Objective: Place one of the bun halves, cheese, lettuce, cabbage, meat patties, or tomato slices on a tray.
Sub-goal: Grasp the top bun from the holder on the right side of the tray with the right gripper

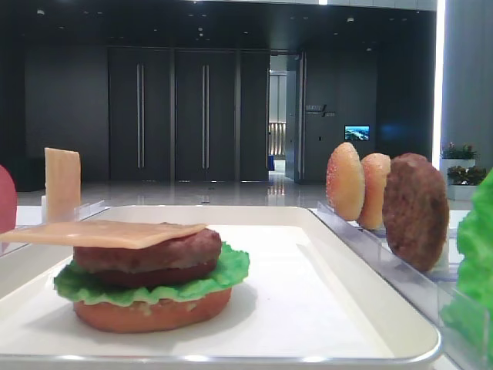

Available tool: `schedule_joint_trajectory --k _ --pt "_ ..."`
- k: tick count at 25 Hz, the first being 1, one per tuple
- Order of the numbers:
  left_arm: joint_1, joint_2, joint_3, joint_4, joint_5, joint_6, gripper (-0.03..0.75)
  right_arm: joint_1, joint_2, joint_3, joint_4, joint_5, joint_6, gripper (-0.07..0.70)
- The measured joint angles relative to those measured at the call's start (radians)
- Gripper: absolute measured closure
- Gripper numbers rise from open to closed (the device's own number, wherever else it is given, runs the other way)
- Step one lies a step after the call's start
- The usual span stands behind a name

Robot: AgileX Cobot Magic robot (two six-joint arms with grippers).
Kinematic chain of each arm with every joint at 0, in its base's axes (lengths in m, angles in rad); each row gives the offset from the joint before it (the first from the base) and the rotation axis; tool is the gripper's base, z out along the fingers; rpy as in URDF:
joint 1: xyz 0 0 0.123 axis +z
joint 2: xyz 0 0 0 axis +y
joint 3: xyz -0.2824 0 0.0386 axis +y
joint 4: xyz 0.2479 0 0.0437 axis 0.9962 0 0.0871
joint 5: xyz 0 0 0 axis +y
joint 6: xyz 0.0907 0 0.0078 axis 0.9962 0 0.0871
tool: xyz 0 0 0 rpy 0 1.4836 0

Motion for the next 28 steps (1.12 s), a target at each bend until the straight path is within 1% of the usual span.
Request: schedule_joint_trajectory --k 28 --pt "0.000 0.000 0.000 0.000 0.000 0.002 0.064 0.000 0.000 0.000 0.000 0.000 0.000 0.092"
